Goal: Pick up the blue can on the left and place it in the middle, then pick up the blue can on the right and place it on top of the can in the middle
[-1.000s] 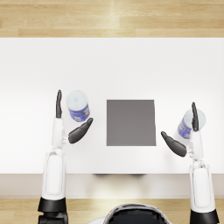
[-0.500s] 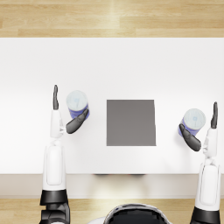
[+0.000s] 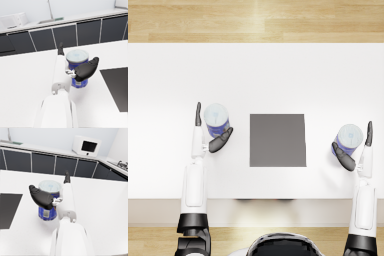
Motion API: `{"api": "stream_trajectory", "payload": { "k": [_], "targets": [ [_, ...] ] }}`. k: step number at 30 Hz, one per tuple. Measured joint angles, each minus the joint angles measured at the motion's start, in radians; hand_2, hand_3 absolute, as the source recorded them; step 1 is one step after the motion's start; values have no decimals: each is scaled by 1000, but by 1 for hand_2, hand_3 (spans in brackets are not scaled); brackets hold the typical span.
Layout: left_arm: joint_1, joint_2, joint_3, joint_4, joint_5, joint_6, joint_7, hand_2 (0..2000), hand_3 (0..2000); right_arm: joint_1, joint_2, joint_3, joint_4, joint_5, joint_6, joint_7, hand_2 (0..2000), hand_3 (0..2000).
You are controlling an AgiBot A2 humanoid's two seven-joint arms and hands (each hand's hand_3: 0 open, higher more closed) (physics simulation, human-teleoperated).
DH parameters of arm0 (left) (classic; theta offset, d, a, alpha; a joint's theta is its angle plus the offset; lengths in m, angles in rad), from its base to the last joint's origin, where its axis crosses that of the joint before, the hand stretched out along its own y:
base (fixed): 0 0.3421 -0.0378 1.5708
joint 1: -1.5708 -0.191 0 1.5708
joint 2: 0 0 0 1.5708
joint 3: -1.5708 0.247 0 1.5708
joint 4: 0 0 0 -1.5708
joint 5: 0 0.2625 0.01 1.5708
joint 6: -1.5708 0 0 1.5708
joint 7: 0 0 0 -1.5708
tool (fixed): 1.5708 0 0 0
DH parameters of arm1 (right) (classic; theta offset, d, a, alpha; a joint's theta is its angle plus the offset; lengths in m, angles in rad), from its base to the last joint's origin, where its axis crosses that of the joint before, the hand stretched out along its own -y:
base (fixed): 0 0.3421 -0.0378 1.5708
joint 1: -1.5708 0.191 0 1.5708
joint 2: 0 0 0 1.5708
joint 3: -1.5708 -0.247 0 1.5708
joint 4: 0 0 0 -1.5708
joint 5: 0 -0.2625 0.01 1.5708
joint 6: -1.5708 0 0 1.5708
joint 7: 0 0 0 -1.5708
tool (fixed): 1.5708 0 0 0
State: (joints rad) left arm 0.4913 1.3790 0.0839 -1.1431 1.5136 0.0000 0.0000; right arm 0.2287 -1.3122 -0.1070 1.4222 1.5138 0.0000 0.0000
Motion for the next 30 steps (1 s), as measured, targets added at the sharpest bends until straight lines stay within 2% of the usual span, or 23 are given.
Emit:
{"api": "stream_trajectory", "payload": {
  "k": [20,29,30],
  "targets": [
    [89,46,-2,273,0,0,0,0,0,86,-31,25,-293,0,-1,0,0,0],
    [126,62,-23,342,0,0,0,0,0,119,-42,29,-360,0,13,2,0,0],
    [130,64,-26,349,0,0,0,1361,327,123,-42,31,-367,0,17,3,1361,327]
  ]
}}
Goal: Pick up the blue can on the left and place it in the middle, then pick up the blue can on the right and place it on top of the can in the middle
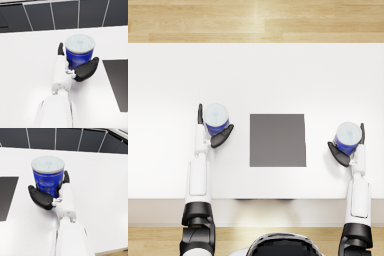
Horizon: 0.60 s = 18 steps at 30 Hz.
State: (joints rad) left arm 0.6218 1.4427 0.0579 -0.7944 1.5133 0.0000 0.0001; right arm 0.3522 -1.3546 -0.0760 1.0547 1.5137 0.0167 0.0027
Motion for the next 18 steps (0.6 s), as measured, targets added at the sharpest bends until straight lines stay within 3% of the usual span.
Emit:
{"api": "stream_trajectory", "payload": {
  "k": [1,3,4,10,18],
  "targets": [
    [3,2,0,6,0,-8,-1,2000,653,3,0,1,-4,0,42,-1,2000,653],
    [4,4,-7,4,0,-16,0,2000,1307,1,-2,2,-2,0,112,11,2000,1307],
    [3,5,-12,3,0,-16,-1,2000,1520,-3,-4,2,5,0,113,8,2000,1520],
    [-16,10,-9,-89,0,-24,-3,2000,1520,-39,-13,-8,121,0,94,7,2000,1520],
    [-70,12,110,-377,1,-29,-5,2000,1520,-72,-22,26,434,0,96,7,2000,1520]
  ]
}}
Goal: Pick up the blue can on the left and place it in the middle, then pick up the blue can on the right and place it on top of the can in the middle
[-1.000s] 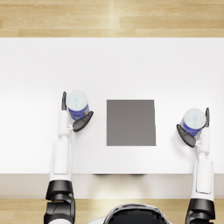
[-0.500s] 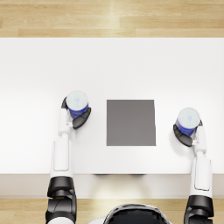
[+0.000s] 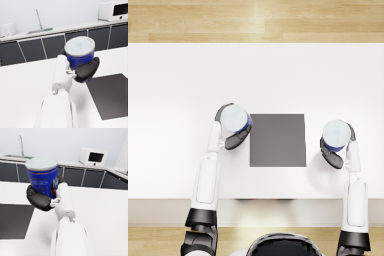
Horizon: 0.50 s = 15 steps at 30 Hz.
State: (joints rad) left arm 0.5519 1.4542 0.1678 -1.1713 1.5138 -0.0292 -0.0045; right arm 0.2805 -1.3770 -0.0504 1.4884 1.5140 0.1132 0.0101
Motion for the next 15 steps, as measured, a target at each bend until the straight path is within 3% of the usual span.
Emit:
{"api": "stream_trajectory", "payload": {
  "k": [6,15],
  "targets": [
    [-12,10,126,-92,0,-4,-1,2000,1520,22,-8,42,144,0,-5,1,2000,1520],
    [6,44,276,-73,0,-4,-6,2000,1520,56,-22,74,165,0,2,3,2000,1520]
  ]
}}
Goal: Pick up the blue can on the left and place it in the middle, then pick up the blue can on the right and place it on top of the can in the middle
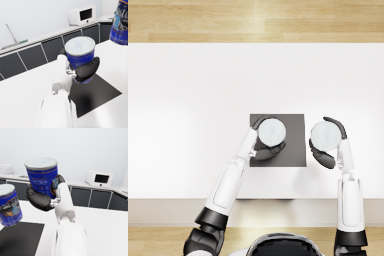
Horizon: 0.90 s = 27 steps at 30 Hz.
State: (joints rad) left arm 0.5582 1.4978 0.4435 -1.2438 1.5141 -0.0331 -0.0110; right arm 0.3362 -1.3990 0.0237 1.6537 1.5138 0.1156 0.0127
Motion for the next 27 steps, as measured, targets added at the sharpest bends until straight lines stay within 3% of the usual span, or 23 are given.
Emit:
{"api": "stream_trajectory", "payload": {
  "k": [7,14,15,16,18,19,25,27],
  "targets": [
    [-2,20,103,129,0,-1,-133,2000,1520,-3,-8,13,23,0,-13,0,2000,1520],
    [6,45,110,236,0,-2,-248,2000,1520,3,-17,24,56,0,-15,-2,2000,1520],
    [8,49,108,252,0,-9,-268,639,1193,3,-18,25,58,0,-10,-1,2000,1520],
    [9,52,106,267,0,-16,-287,0,867,4,-19,26,60,0,-3,-2,2000,1520],
    [12,59,100,299,0,-21,-311,0,213,2,-21,29,66,0,0,-1,2000,1520],
    [27,43,139,310,0,-14,-318,0,0,2,-22,32,71,0,1,-2,2000,1520],
    [12,47,113,305,0,29,-293,0,0,34,-38,76,95,0,-1,-3,2000,1520],
    [-14,36,99,238,0,31,-229,0,0,63,-51,103,93,0,24,-4,2000,1520]
  ]
}}
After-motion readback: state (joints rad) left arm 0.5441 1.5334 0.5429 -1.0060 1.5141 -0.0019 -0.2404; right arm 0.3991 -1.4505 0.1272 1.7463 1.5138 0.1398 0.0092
